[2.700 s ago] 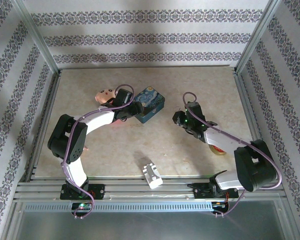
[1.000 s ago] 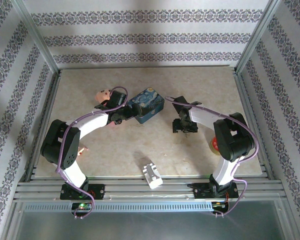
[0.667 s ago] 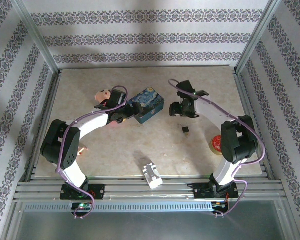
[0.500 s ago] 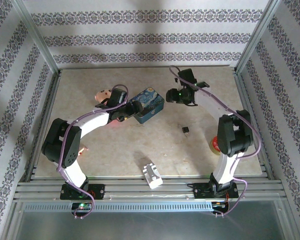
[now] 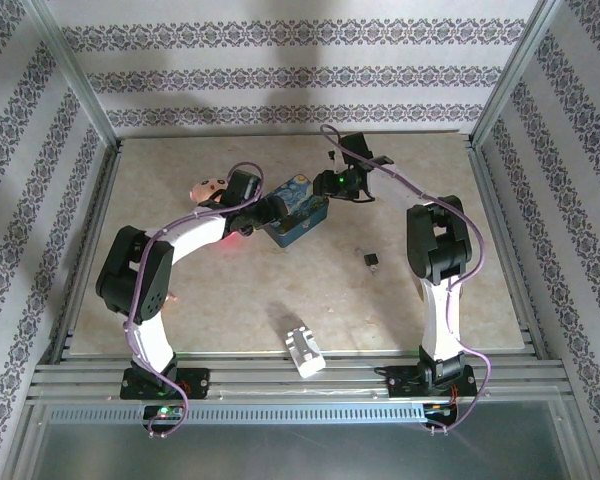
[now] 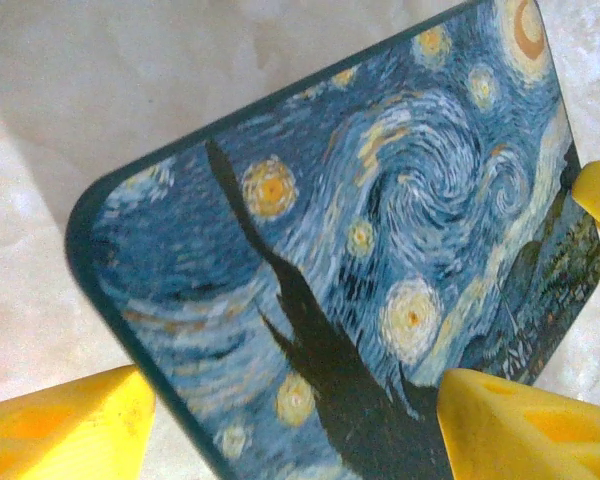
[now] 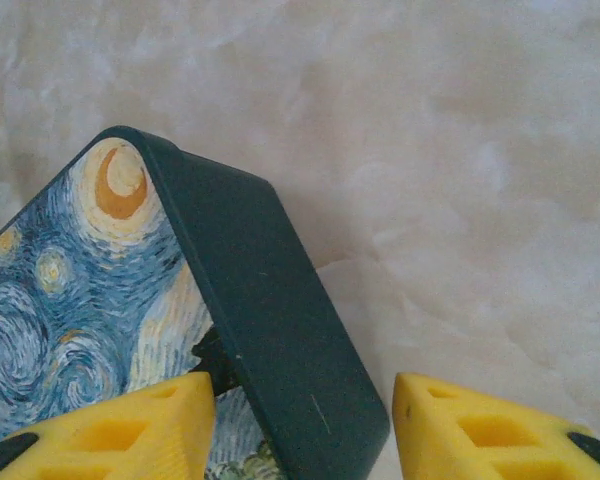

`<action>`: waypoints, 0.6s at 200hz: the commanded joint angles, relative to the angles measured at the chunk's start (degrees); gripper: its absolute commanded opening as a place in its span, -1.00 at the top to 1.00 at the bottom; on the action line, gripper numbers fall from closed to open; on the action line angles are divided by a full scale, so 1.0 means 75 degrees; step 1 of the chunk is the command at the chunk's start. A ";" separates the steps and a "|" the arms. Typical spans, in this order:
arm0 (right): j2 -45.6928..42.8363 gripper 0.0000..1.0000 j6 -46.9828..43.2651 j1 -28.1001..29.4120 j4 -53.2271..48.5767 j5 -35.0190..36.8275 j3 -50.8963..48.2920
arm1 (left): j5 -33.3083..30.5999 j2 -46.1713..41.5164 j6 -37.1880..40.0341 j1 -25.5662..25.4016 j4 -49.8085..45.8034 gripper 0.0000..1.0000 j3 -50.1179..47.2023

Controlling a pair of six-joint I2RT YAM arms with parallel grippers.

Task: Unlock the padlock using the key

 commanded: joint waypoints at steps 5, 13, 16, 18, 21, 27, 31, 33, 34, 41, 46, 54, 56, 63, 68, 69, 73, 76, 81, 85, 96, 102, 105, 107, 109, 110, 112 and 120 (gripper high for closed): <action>-0.0005 0.08 0.0226 0.0163 0.0104 -0.0381 -0.0109 | -0.0040 0.0348 0.0219 0.0106 -0.0232 -0.37 0.0398; -0.0102 0.15 0.0305 0.0196 0.0192 -0.0389 -0.0310 | -0.0009 0.0420 0.0219 0.0103 -0.0229 -0.35 0.0462; -0.0162 0.17 0.0328 0.0199 0.0224 -0.0384 -0.0384 | 0.0008 0.0442 0.0219 0.0103 -0.0227 -0.32 0.0484; -0.0189 0.19 0.0327 0.0208 0.0236 -0.0379 -0.0428 | 0.0014 0.0463 0.0228 0.0108 -0.0227 -0.27 0.0496; -0.0235 0.21 0.0362 0.0216 0.0257 -0.0378 -0.0508 | 0.0025 0.0478 0.0236 0.0111 -0.0227 -0.25 0.0522; -0.0323 0.26 0.0399 0.0229 0.0309 -0.0370 -0.0653 | 0.0047 0.0521 0.0248 0.0114 -0.0219 -0.23 0.0565; -0.0386 0.30 0.0430 0.0234 0.0350 -0.0363 -0.0779 | 0.0077 0.0548 0.0254 0.0103 -0.0215 -0.23 0.0594; -0.0415 0.32 0.0449 0.0234 0.0364 -0.0357 -0.0834 | 0.0082 0.0545 0.0263 0.0103 -0.0215 -0.22 0.0608; -0.0437 0.33 0.0458 0.0240 0.0368 -0.0355 -0.0867 | 0.0078 0.0550 0.0264 0.0109 -0.0215 -0.22 0.0609; -0.0560 0.37 0.0528 0.0246 0.0443 -0.0352 -0.1045 | 0.0110 0.0593 0.0283 0.0112 -0.0226 -0.21 0.0658; -0.0644 0.39 0.0587 0.0246 0.0485 -0.0354 -0.1189 | 0.0143 0.0628 0.0300 0.0104 -0.0229 -0.20 0.0694; -0.0800 0.44 0.0716 0.0257 0.0522 -0.0359 -0.1418 | 0.0218 0.0656 0.0331 0.0107 -0.0227 -0.10 0.0744; -0.0844 0.45 0.0743 0.0263 0.0533 -0.0358 -0.1477 | 0.0225 0.0669 0.0329 0.0110 -0.0227 -0.10 0.0757; -0.1004 0.47 0.0851 0.0288 0.0597 -0.0348 -0.1708 | 0.0292 0.0704 0.0347 0.0095 -0.0231 -0.10 0.0792; -0.1138 0.48 0.0929 0.0307 0.0657 -0.0327 -0.1884 | 0.0346 0.0718 0.0364 0.0099 -0.0218 -0.09 0.0813; -0.1162 0.48 0.0944 0.0318 0.0673 -0.0317 -0.1919 | 0.0351 0.0719 0.0368 0.0101 -0.0216 -0.09 0.0817; -0.1273 0.48 0.0994 0.0338 0.0724 -0.0278 -0.2051 | 0.0395 0.0723 0.0383 0.0094 -0.0204 -0.09 0.0826; -0.1349 0.48 0.1040 0.0360 0.0751 -0.0261 -0.2154 | 0.0418 0.0732 0.0390 0.0094 -0.0203 -0.09 0.0831; -0.1478 0.48 0.1078 0.0389 0.0779 -0.0206 -0.2301 | 0.0465 0.0733 0.0406 0.0089 -0.0203 -0.09 0.0843; -0.1580 0.48 0.1120 0.0420 0.0796 -0.0141 -0.2410 | 0.0516 0.0737 0.0409 0.0086 -0.0209 -0.09 0.0849; -0.1843 0.48 0.1206 0.0519 0.0774 0.0059 -0.2693 | 0.0651 0.0720 0.0407 0.0059 -0.0219 -0.09 0.0824; -0.1988 0.48 0.1250 0.0576 0.0771 0.0172 -0.2842 | 0.0688 0.0692 0.0407 0.0038 -0.0225 -0.09 0.0783; -0.2064 0.48 0.1284 0.0604 0.0771 0.0224 -0.2924 | 0.0685 0.0665 0.0399 0.0015 -0.0242 -0.09 0.0757; -0.2100 0.48 0.1304 0.0617 0.0771 0.0262 -0.2973 | 0.0685 0.0645 0.0387 0.0005 -0.0239 -0.09 0.0740; -0.2156 0.48 0.1321 0.0635 0.0774 0.0295 -0.3009 | 0.0685 0.0631 0.0378 -0.0001 -0.0238 -0.09 0.0712; -0.2181 0.48 0.1334 0.0645 0.0773 0.0310 -0.3044 | 0.0685 0.0623 0.0375 -0.0008 -0.0232 -0.09 0.0696; -0.2229 0.48 0.1355 0.0662 0.0789 0.0351 -0.3106 | 0.0679 0.0602 0.0366 -0.0028 -0.0234 -0.09 0.0660; -0.2404 0.48 0.1435 0.0727 0.0822 0.0460 -0.3333 | 0.0670 0.0480 0.0318 -0.0079 -0.0168 -0.09 0.0509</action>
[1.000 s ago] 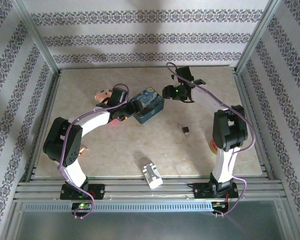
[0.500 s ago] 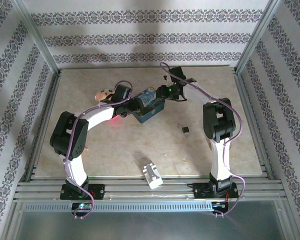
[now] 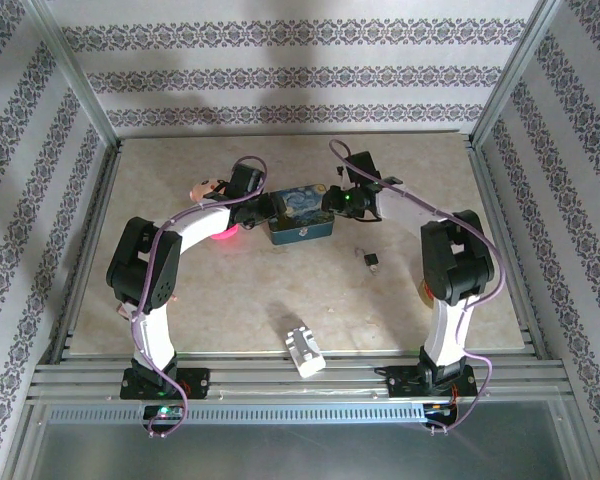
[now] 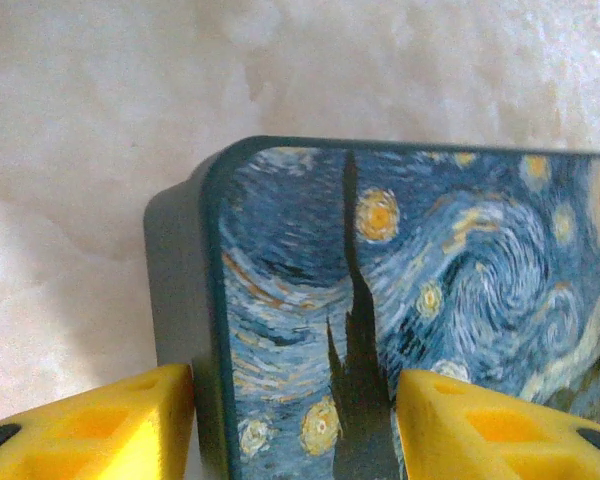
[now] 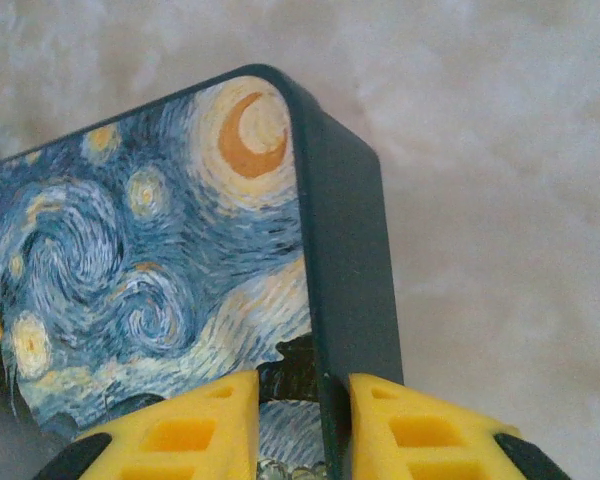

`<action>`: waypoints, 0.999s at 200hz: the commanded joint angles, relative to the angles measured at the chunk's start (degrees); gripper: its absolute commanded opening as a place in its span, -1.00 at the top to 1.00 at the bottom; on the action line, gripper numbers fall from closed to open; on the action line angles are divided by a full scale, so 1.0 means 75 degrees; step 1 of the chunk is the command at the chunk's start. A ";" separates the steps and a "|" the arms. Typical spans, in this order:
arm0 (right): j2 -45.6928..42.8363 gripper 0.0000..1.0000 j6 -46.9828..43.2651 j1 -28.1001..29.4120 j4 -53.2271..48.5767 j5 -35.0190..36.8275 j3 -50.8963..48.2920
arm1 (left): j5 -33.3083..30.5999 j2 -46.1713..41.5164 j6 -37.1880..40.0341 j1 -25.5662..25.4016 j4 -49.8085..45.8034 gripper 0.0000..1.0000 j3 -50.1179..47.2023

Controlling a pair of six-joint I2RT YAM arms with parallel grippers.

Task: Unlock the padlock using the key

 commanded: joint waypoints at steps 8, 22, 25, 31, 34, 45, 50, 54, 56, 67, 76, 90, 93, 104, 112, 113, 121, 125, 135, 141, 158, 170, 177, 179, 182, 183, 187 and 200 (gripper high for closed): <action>-0.0664 0.48 0.0435 0.0489 -0.0173 0.0221 -0.0787 | 0.0440 -0.0248 -0.0013 -0.0213 0.0112 -0.09 -0.0328; -0.0874 0.48 0.0548 0.0561 -0.0160 0.0374 -0.1082 | 0.0412 -0.0451 -0.0123 -0.0280 0.0193 -0.09 -0.0616; -0.0898 0.48 0.0568 0.0572 -0.0158 0.0398 -0.1130 | 0.0405 -0.0487 -0.0144 -0.0283 0.0212 -0.09 -0.0675; -0.0945 0.48 0.0603 0.0593 -0.0166 0.0436 -0.1206 | 0.0394 -0.0560 -0.0179 -0.0303 0.0259 -0.09 -0.0776; -0.0969 0.48 0.0610 0.0604 -0.0168 0.0466 -0.1235 | 0.0393 -0.0594 -0.0195 -0.0308 0.0278 -0.09 -0.0827; -0.1029 0.47 0.0635 0.0622 -0.0178 0.0539 -0.1322 | 0.0400 -0.0685 -0.0242 -0.0306 0.0349 -0.09 -0.0960; -0.1044 0.47 0.0634 0.0622 -0.0181 0.0569 -0.1342 | 0.0393 -0.0703 -0.0256 -0.0308 0.0371 -0.09 -0.0996; -0.1054 0.46 0.0640 0.0622 -0.0184 0.0590 -0.1335 | 0.0393 -0.0718 -0.0262 -0.0299 0.0371 -0.09 -0.1017; -0.1055 0.45 0.0627 0.0622 -0.0185 0.0602 -0.1334 | 0.0393 -0.0721 -0.0273 -0.0304 0.0369 -0.10 -0.1026; -0.1067 0.38 0.0583 0.0600 -0.0286 0.0670 -0.1259 | 0.0377 -0.0782 -0.0301 -0.0309 0.0358 -0.12 -0.1037; -0.1105 0.30 0.0532 0.0582 -0.0392 0.0769 -0.1179 | 0.0376 -0.0869 -0.0304 -0.0309 0.0353 -0.17 -0.1048; -0.1226 0.16 0.0434 0.0547 -0.0613 0.0968 -0.1047 | 0.0264 -0.1092 -0.0271 -0.0309 0.0296 -0.30 -0.1039; -0.1275 0.14 0.0408 0.0532 -0.0650 0.0995 -0.1032 | 0.0220 -0.1156 -0.0253 -0.0298 0.0253 -0.33 -0.1037; -0.1478 0.06 0.0345 0.0485 -0.0769 0.1110 -0.1028 | 0.0006 -0.1421 -0.0163 -0.0278 0.0094 -0.47 -0.1037; -0.1680 0.02 0.0288 0.0448 -0.0852 0.1209 -0.1060 | -0.0202 -0.1661 -0.0070 -0.0285 -0.0030 -0.56 -0.1063; -0.1696 0.02 0.0285 0.0442 -0.0862 0.1223 -0.1067 | -0.0227 -0.1695 -0.0058 -0.0286 -0.0050 -0.57 -0.1073; -0.1948 -0.05 0.0215 0.0406 -0.0949 0.1375 -0.1134 | -0.0432 -0.1972 0.0043 -0.0242 -0.0170 -0.68 -0.1120; -0.2091 -0.07 0.0166 0.0380 -0.1007 0.1467 -0.1181 | -0.0541 -0.2116 0.0091 -0.0220 -0.0224 -0.75 -0.1150; -0.2442 -0.09 0.0086 0.0317 -0.1131 0.1684 -0.1314 | -0.0823 -0.2516 0.0233 -0.0156 -0.0373 -0.91 -0.1279; -0.2711 -0.11 0.0033 0.0256 -0.1192 0.1819 -0.1445 | -0.1017 -0.2783 0.0330 -0.0122 -0.0464 -1.00 -0.1378; -0.3475 -0.19 -0.0137 0.0070 -0.1310 0.2230 -0.1892 | -0.1744 -0.3633 0.0657 -0.0011 -0.0682 -0.99 -0.1766; -0.4020 -0.25 -0.0268 -0.0085 -0.1341 0.2528 -0.2256 | -0.2374 -0.4319 0.0948 0.0046 -0.0726 -0.99 -0.2164; -0.4368 -0.29 -0.0327 -0.0195 -0.1342 0.2706 -0.2481 | -0.2828 -0.4748 0.1122 0.0051 -0.0716 -0.99 -0.2435; -0.4465 -0.30 -0.0347 -0.0226 -0.1336 0.2739 -0.2561 | -0.2970 -0.4875 0.1169 0.0053 -0.0714 -0.99 -0.2494; -0.4606 -0.31 -0.0379 -0.0266 -0.1331 0.2826 -0.2653 | -0.3155 -0.5062 0.1251 0.0043 -0.0698 -0.99 -0.2648; -0.4606 -0.32 -0.0394 -0.0279 -0.1330 0.2847 -0.2715 | -0.3221 -0.5124 0.1270 0.0054 -0.0688 -0.99 -0.2692; -0.4794 -0.34 -0.0433 -0.0330 -0.1320 0.2927 -0.2834 | -0.3466 -0.5379 0.1380 0.0060 -0.0656 -0.99 -0.2868; -0.5383 -0.44 -0.0545 -0.0489 -0.1223 0.3220 -0.3275 | -0.4248 -0.6218 0.1722 0.0075 -0.0504 -0.99 -0.3483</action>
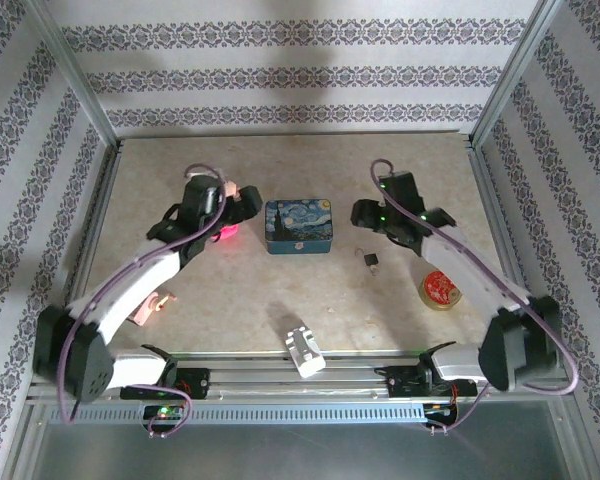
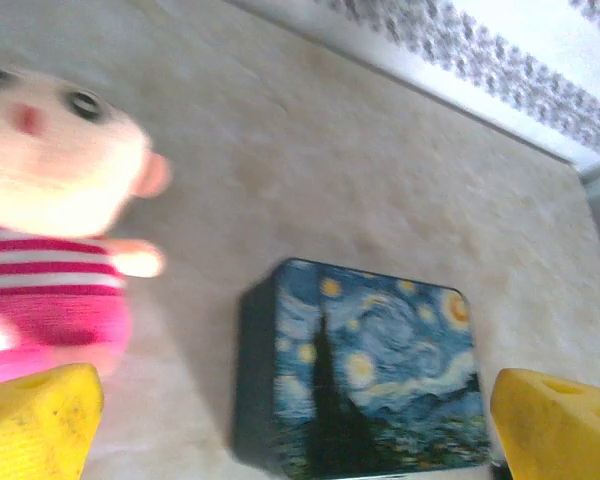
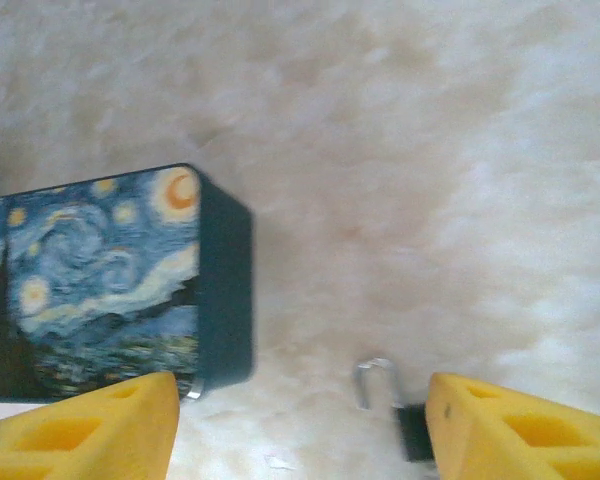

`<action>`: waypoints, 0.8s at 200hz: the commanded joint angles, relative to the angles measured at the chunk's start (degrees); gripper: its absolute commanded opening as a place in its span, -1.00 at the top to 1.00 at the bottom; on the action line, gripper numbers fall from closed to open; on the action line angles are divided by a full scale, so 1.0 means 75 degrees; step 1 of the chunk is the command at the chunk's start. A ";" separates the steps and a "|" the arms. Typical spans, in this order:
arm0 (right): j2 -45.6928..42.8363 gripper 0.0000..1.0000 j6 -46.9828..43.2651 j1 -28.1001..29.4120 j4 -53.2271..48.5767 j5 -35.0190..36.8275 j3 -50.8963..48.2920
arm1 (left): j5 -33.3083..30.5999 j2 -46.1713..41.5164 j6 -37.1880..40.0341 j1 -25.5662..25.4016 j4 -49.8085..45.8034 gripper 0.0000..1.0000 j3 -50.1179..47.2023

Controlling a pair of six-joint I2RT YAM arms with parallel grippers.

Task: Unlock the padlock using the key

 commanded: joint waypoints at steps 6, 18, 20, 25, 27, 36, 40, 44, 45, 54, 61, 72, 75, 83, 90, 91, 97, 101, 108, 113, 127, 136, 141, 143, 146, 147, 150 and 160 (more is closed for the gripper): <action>-0.1031 -0.53 -0.0456 -0.0284 -0.0209 0.1043 -0.0918 | -0.2294 -0.1477 0.1043 0.0113 -0.0171 -0.99 -0.1207; -0.1490 -0.72 -0.0592 -0.0395 -0.0124 0.1252 -0.1249 | -0.2912 -0.2215 0.1306 0.0111 0.0143 -0.99 -0.1854; -0.1563 -0.75 -0.0606 -0.0410 -0.0106 0.1308 -0.1301 | -0.2996 -0.2357 0.1364 0.0114 0.0208 -0.99 -0.1962; -0.1726 -0.80 -0.0645 -0.0437 -0.0068 0.1418 -0.1420 | -0.3206 -0.2678 0.1493 0.0109 0.0393 -0.99 -0.2237; -0.1778 -0.83 -0.0663 -0.0459 -0.0062 0.1469 -0.1467 | -0.3280 -0.2769 0.1542 0.0107 0.0469 -0.99 -0.2359; -0.2018 -0.92 -0.0725 -0.0513 -0.0021 0.1696 -0.1666 | -0.3627 -0.3306 0.1709 0.0118 0.0865 -0.99 -0.2876; -0.2127 -0.93 -0.0752 -0.0538 0.0022 0.1785 -0.1749 | -0.3754 -0.3507 0.1754 0.0115 0.1008 -0.99 -0.3074; -0.2221 -0.93 -0.0793 -0.0552 0.0078 0.1872 -0.1842 | -0.3845 -0.3692 0.1820 0.0120 0.1156 -0.99 -0.3253; -0.2248 -0.93 -0.0803 -0.0562 0.0091 0.1887 -0.1859 | -0.3862 -0.3738 0.1840 0.0117 0.1194 -0.99 -0.3297; -0.2469 -0.96 -0.0910 -0.0593 0.0219 0.2049 -0.2053 | -0.3995 -0.4066 0.2024 0.0129 0.1518 -0.99 -0.3634; -0.2638 -0.96 -0.0982 -0.0603 0.0332 0.2176 -0.2217 | -0.4075 -0.4232 0.2185 0.0129 0.1761 -0.99 -0.3842; -0.2906 -0.96 -0.1102 -0.0618 0.0557 0.2338 -0.2458 | -0.4145 -0.4345 0.2466 0.0149 0.2053 -0.99 -0.4056; -0.2978 -0.96 -0.1122 -0.0620 0.0623 0.2393 -0.2521 | -0.4166 -0.4346 0.2574 0.0169 0.2112 -0.99 -0.4101; -0.3164 -0.97 -0.1190 -0.0652 0.0806 0.2540 -0.2691 | -0.4221 -0.4296 0.2829 0.0178 0.2345 -0.99 -0.4198; -0.3330 -0.96 -0.1254 -0.0682 0.0985 0.2631 -0.2833 | -0.4278 -0.4197 0.3112 0.0204 0.2602 -0.99 -0.4300; -0.3348 -0.96 -0.1263 -0.0685 0.1007 0.2647 -0.2853 | -0.4284 -0.4184 0.3148 0.0206 0.2627 -0.99 -0.4313; -0.3485 -0.96 -0.1285 -0.0719 0.1154 0.2738 -0.2962 | -0.4316 -0.4081 0.3300 0.0233 0.2779 -0.99 -0.4367; -0.3576 -0.96 -0.1283 -0.0752 0.1231 0.2820 -0.3033 | -0.4324 -0.4003 0.3394 0.0264 0.2882 -0.99 -0.4391; -0.3740 -0.96 -0.1252 -0.0815 0.1407 0.2964 -0.3168 | -0.4290 -0.3852 0.3547 0.0331 0.3045 -0.99 -0.4424; -0.3844 -0.97 -0.1189 -0.0857 0.1550 0.3121 -0.3283 | -0.4252 -0.3743 0.3648 0.0387 0.3164 -0.99 -0.4451; -0.4231 -0.96 -0.1096 -0.1089 0.2054 0.3275 -0.3651 | -0.4089 -0.3414 0.3843 0.0560 0.3458 -0.99 -0.4501; -0.4423 -0.96 -0.0702 -0.1256 0.2206 0.3638 -0.3881 | -0.3899 -0.3216 0.3946 0.0677 0.3643 -0.99 -0.4544; -0.4548 -0.96 -0.0262 -0.1347 0.2254 0.3993 -0.4025 | -0.3766 -0.3103 0.4028 0.0765 0.3800 -0.99 -0.4589; -0.4590 -0.96 -0.0081 -0.1380 0.2287 0.4144 -0.4093 | -0.3707 -0.3060 0.4051 0.0799 0.3855 -0.99 -0.4605; -0.4655 -0.96 0.0184 -0.1425 0.2366 0.4352 -0.4199 | -0.3618 -0.3012 0.4099 0.0862 0.3951 -0.99 -0.4645; -0.4678 -0.96 0.0259 -0.1444 0.2400 0.4416 -0.4239 | -0.3584 -0.2994 0.4110 0.0881 0.3987 -0.99 -0.4655; -0.4739 -0.96 0.0411 -0.1486 0.2535 0.4556 -0.4358 | -0.3500 -0.2928 0.4147 0.0944 0.4076 -0.99 -0.4689; -0.4953 -0.97 -0.0252 -0.1671 0.3547 0.4175 -0.4889 | -0.3271 -0.2762 0.4169 0.1169 0.4324 -0.99 -0.4774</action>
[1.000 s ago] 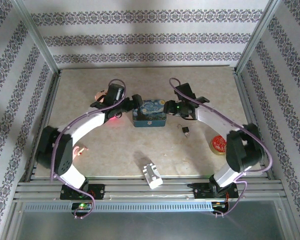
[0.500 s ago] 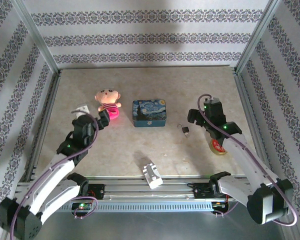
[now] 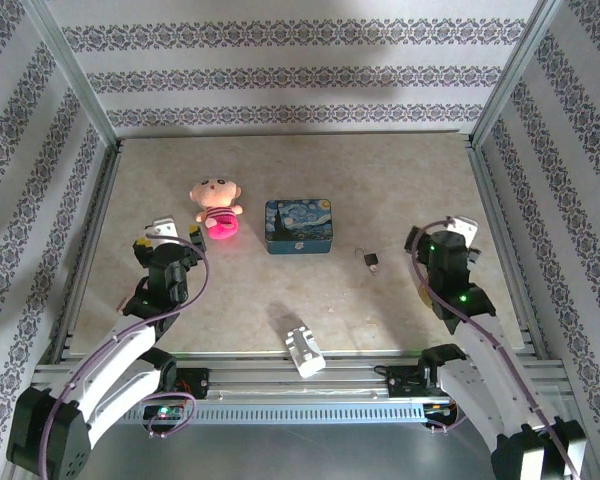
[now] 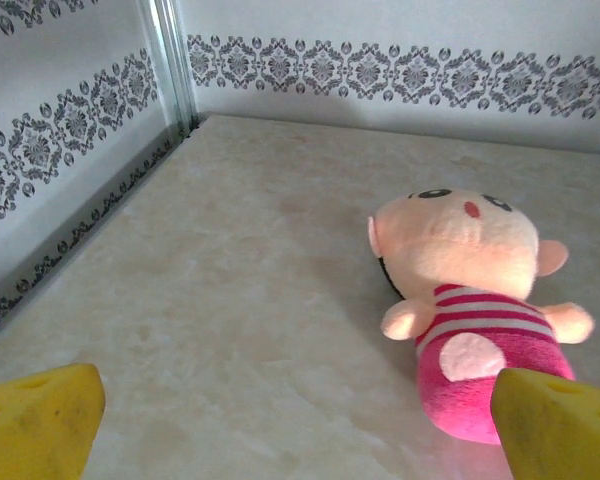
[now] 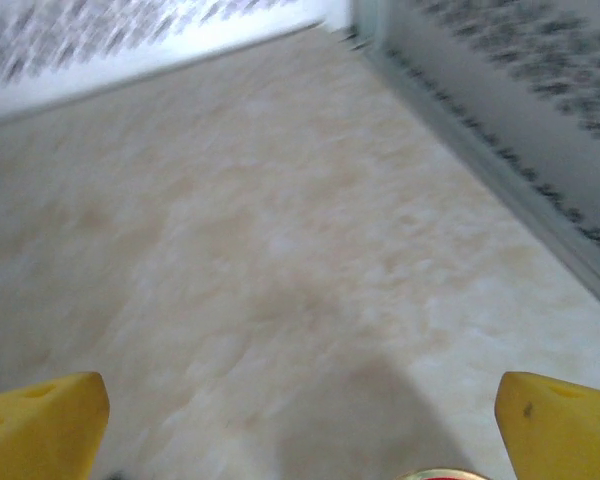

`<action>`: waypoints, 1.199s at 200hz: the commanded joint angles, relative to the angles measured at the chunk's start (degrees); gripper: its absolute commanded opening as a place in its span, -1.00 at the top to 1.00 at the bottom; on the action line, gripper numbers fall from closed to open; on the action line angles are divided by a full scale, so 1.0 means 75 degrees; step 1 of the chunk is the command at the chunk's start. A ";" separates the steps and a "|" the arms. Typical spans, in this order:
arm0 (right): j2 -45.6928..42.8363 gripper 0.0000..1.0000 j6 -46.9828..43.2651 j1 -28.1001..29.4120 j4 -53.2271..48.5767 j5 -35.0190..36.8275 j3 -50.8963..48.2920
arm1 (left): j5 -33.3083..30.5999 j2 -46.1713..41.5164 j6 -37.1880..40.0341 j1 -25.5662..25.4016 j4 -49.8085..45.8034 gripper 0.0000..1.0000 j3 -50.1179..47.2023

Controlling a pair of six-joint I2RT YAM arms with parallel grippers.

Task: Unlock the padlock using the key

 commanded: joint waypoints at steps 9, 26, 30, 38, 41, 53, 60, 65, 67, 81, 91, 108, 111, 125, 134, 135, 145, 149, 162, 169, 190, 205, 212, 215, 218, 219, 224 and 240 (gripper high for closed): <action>-0.0541 -0.96 -0.0488 -0.0376 0.2548 0.0299 -0.1395 | 0.0767 0.0450 0.0660 0.0664 0.1374 -0.99 -0.0307; -0.0601 -0.96 -0.1413 -0.0381 0.4069 -0.0123 -0.2097 | 0.1165 0.0687 0.0859 0.1024 0.1835 -0.99 -0.0456; -0.0584 -0.96 -0.1624 -0.0385 0.4391 -0.0227 -0.2241 | 0.1287 0.0743 0.0911 0.1099 0.1934 -0.99 -0.0490; -0.0511 -0.97 -0.1987 -0.0388 0.4864 -0.0401 -0.2414 | 0.1496 0.0841 0.0988 0.1253 0.2161 -0.99 -0.0562; -0.0472 -0.96 -0.2082 -0.0388 0.4950 -0.0417 -0.2438 | 0.1567 0.0889 0.1009 0.1305 0.2240 -0.99 -0.0585; -0.0248 -0.96 -0.2294 -0.0388 0.4937 -0.0421 -0.2358 | 0.1868 0.1090 0.1046 0.1480 0.2623 -0.98 -0.0700; -0.0051 -0.96 -0.2351 -0.0388 0.4940 -0.0458 -0.2294 | 0.2029 0.1228 0.1043 0.1561 0.2875 -0.99 -0.0780; 0.0094 -0.96 -0.2347 -0.0388 0.4984 -0.0505 -0.2254 | 0.2131 0.1342 0.1059 0.1600 0.3088 -0.99 -0.0828; 0.0162 -0.96 -0.2345 -0.0394 0.5015 -0.0521 -0.2244 | 0.2161 0.1392 0.1063 0.1614 0.3165 -0.99 -0.0849; 0.0624 -0.97 -0.2342 -0.0388 0.5381 -0.0720 -0.2195 | 0.2361 0.1775 0.1140 0.1665 0.3733 -0.98 -0.0985; 0.1068 -0.96 -0.2351 -0.0394 0.5749 -0.0847 -0.2162 | 0.2465 0.2044 0.1174 0.1686 0.4066 -0.99 -0.1026; 0.1719 -0.96 -0.2292 -0.0391 0.6355 -0.0968 -0.2038 | 0.2655 0.2564 0.1203 0.1723 0.4567 -0.99 -0.1033; 0.1846 -0.96 -0.2274 -0.0394 0.6443 -0.0981 -0.2008 | 0.2692 0.2662 0.1202 0.1734 0.4662 -0.98 -0.1030; 0.2384 -0.96 -0.2252 -0.0389 0.6842 -0.1138 -0.1863 | 0.2834 0.3169 0.1233 0.1779 0.5143 -0.99 -0.1027; 0.2699 -0.97 -0.2256 -0.0394 0.7096 -0.1203 -0.1782 | 0.2895 0.3504 0.1276 0.1804 0.5567 -0.99 -0.1016; 0.2737 -0.96 -0.2257 -0.0391 0.7118 -0.1201 -0.1771 | 0.2896 0.3542 0.1274 0.1805 0.5606 -0.99 -0.1016; 0.3077 -0.96 -0.2252 -0.0388 0.7379 -0.1222 -0.1708 | 0.3074 0.3757 0.1288 0.1830 0.5855 -0.99 -0.0983; 0.3200 -0.97 -0.2275 -0.0382 0.7517 -0.1229 -0.1682 | 0.3142 0.3844 0.1301 0.1846 0.5904 -0.99 -0.0954; 0.3304 -0.96 -0.2371 -0.0377 0.7550 -0.1262 -0.1577 | 0.3351 0.4140 0.1373 0.1885 0.6000 -0.99 -0.0819; 0.3340 -0.96 -0.2441 -0.0382 0.7696 -0.1250 -0.1597 | 0.3474 0.4329 0.1414 0.1898 0.6119 -0.99 -0.0751; 0.3510 -0.97 -0.2837 -0.0376 0.7984 -0.1242 -0.1622 | 0.3811 0.5008 0.1501 0.1952 0.6562 -0.99 -0.0621; 0.3649 -0.96 -0.3059 -0.0376 0.7987 -0.1239 -0.1637 | 0.4025 0.5466 0.1530 0.1990 0.6796 -0.99 -0.0543; 0.3719 -0.96 -0.3082 -0.0379 0.7993 -0.1245 -0.1660 | 0.4166 0.5663 0.1558 0.2011 0.6860 -0.99 -0.0492; 0.3748 -0.96 -0.3080 -0.0376 0.8016 -0.1255 -0.1679 | 0.4234 0.5775 0.1583 0.2022 0.6888 -0.99 -0.0454; 0.3773 -0.96 -0.3086 -0.0376 0.8042 -0.1279 -0.1696 | 0.4279 0.5877 0.1612 0.2028 0.6994 -0.98 -0.0408; 0.3784 -0.96 -0.3088 -0.0376 0.8059 -0.1285 -0.1699 | 0.4297 0.5906 0.1624 0.2028 0.7016 -0.99 -0.0395; 0.3853 -0.96 -0.3081 -0.0376 0.8132 -0.1314 -0.1742 | 0.4395 0.5942 0.1646 0.2056 0.6912 -0.98 -0.0323; 0.4143 -0.96 -0.3064 -0.0380 0.8549 -0.1407 -0.1841 | 0.4725 0.5781 0.1527 0.2228 0.5549 -0.98 0.0245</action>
